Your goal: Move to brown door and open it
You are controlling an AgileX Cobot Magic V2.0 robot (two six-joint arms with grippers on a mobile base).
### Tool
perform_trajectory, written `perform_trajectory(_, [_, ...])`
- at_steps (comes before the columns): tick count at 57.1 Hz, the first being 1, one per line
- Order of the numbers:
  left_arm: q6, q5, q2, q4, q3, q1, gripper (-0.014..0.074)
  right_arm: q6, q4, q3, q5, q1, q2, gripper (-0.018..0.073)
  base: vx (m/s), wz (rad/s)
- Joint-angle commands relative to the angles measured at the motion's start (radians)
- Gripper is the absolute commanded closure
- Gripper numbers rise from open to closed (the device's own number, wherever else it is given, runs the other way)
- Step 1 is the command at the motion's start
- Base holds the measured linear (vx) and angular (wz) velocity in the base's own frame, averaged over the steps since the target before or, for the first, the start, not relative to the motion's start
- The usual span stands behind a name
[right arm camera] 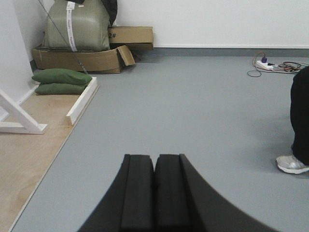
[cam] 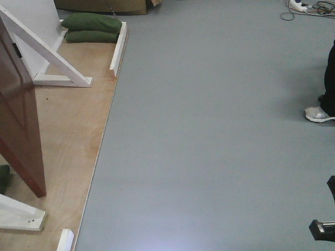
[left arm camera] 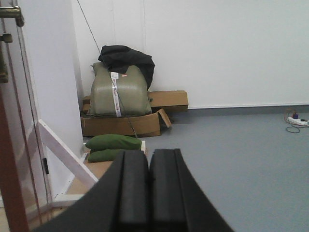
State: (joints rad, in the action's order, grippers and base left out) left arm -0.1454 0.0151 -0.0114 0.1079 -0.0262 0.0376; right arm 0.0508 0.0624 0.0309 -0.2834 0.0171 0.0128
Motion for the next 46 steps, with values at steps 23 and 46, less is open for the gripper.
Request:
perform_trajectory(23, [-0.007,-0.074,0.007,0.001,0.016,0.0,0.0603,0.006,0.0,0.005,0.082,-0.001,0.006,0.0559,0.39,-0.01])
perform_trajectory(46, [-0.007,-0.074,0.007,0.001,0.016,0.0,0.0603,0.006,0.0,0.005,0.082,-0.001,0.006,0.0559,0.3,0.04])
